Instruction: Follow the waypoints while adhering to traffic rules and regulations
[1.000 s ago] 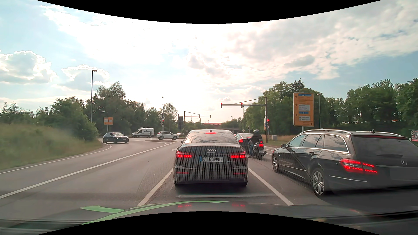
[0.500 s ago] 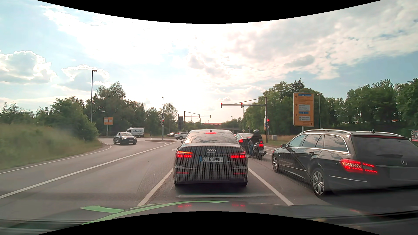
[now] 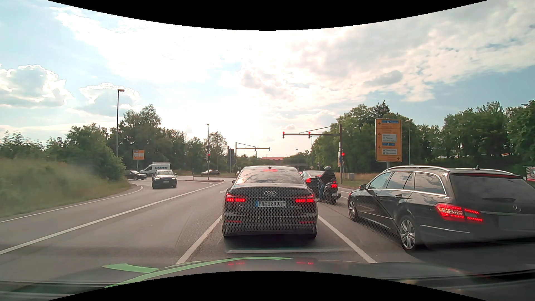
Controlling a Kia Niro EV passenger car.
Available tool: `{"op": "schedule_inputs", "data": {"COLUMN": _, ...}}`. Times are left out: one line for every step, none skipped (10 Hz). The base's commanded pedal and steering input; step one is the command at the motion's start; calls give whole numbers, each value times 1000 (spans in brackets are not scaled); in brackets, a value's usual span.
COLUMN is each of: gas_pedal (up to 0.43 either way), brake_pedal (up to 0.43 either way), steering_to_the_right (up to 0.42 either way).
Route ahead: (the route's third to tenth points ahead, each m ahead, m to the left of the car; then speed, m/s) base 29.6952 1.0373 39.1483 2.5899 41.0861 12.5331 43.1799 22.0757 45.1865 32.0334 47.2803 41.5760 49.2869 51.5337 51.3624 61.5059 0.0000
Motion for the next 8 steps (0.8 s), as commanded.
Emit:
{"op": "schedule_inputs", "data": {"gas_pedal": 0, "brake_pedal": 293, "steering_to_the_right": -1}}
{"op": "schedule_inputs", "data": {"gas_pedal": 0, "brake_pedal": 293, "steering_to_the_right": -1}}
{"op": "schedule_inputs", "data": {"gas_pedal": 0, "brake_pedal": 293, "steering_to_the_right": -1}}
{"op": "schedule_inputs", "data": {"gas_pedal": 0, "brake_pedal": 293, "steering_to_the_right": -1}}
{"op": "schedule_inputs", "data": {"gas_pedal": 0, "brake_pedal": 293, "steering_to_the_right": -1}}
{"op": "schedule_inputs", "data": {"gas_pedal": 0, "brake_pedal": 293, "steering_to_the_right": -1}}
{"op": "schedule_inputs", "data": {"gas_pedal": 0, "brake_pedal": 293, "steering_to_the_right": -2}}
{"op": "schedule_inputs", "data": {"gas_pedal": 0, "brake_pedal": 293, "steering_to_the_right": -1}}
